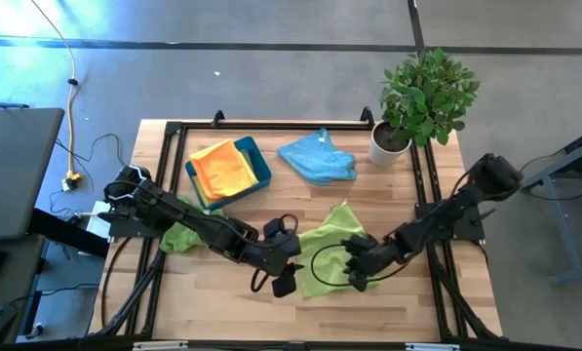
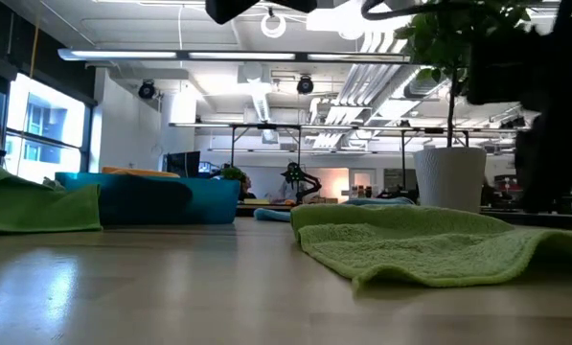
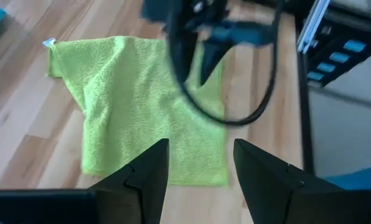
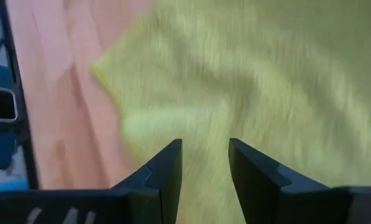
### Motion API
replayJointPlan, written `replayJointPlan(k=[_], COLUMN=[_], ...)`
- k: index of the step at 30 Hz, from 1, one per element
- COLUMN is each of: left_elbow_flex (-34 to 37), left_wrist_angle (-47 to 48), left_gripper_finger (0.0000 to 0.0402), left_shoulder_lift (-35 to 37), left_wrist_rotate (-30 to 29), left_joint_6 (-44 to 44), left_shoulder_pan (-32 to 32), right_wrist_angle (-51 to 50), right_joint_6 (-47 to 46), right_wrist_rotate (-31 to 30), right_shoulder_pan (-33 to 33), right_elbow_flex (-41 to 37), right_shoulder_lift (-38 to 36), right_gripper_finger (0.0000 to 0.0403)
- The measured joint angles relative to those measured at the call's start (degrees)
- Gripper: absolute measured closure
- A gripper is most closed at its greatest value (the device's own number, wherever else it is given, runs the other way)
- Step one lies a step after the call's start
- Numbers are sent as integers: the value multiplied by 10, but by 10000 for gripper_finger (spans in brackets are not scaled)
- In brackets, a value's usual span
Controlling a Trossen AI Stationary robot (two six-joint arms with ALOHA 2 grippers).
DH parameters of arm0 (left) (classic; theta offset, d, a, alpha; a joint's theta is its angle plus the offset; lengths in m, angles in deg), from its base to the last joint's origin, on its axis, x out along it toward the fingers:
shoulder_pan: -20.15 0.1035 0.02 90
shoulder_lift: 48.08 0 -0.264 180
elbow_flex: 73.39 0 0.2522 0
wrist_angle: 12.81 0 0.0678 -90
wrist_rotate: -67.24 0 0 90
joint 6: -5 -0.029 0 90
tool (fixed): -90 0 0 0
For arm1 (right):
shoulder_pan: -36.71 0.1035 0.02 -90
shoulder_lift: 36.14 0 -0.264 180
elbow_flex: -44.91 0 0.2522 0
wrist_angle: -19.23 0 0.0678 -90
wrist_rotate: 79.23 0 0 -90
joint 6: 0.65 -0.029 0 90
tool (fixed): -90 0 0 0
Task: Fold microfiber towels
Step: Fold the right green microfiber cloth
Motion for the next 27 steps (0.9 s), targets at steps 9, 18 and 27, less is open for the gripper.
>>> replayJointPlan(k=[9, 18, 27], left_elbow_flex=[2, 2, 1], left_wrist_angle=[-9, -12, -12], left_gripper_finger=[232, 232, 232], left_shoulder_lift=[-50, -143, -201], left_wrist_rotate=[0, -3, 41], left_joint_6=[-94, -105, -58], left_shoulder_pan=[34, 68, 74], right_wrist_angle=[-275, -306, -319], right_joint_6=[-224, -223, -49], right_wrist_rotate=[-67, -162, -250], right_shoulder_pan=[88, 69, -8], right_elbow_flex=[49, 17, 13], right_shoulder_lift=[14, 25, 28], right_gripper_finger=[281, 281, 281])
